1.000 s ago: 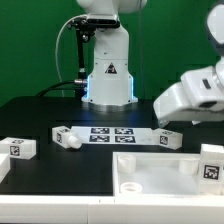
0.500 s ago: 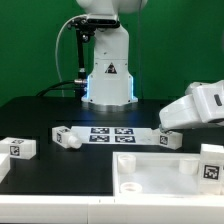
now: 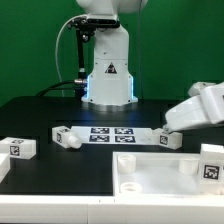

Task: Assemble square table

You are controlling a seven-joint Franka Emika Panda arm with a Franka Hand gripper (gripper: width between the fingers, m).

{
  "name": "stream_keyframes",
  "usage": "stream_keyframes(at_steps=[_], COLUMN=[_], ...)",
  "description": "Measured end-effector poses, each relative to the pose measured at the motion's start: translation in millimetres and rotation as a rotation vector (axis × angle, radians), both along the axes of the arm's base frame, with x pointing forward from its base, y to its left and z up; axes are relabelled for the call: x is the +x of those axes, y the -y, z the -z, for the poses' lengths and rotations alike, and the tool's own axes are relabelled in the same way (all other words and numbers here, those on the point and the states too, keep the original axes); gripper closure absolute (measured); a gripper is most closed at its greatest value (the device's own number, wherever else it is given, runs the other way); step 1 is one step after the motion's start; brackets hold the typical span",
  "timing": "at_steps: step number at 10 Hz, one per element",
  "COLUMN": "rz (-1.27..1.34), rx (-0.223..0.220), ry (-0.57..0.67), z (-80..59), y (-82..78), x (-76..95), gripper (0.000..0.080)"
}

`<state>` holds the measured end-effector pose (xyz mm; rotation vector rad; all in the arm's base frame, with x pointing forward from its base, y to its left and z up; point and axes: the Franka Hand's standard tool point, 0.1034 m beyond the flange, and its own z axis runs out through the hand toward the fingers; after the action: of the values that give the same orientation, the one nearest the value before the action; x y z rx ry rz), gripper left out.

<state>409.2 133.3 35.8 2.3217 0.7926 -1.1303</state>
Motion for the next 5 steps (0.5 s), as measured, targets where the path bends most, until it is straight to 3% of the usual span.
stream_keyframes(at_steps=[2, 5], rz=[-0.009, 0.006], rx=[0.003, -0.001], ry=[0.000, 0.005], z=[3.5, 3.5], y=[-9.2, -4.6], x=[-2.0, -0.5], gripper=[0.0151, 0.0151])
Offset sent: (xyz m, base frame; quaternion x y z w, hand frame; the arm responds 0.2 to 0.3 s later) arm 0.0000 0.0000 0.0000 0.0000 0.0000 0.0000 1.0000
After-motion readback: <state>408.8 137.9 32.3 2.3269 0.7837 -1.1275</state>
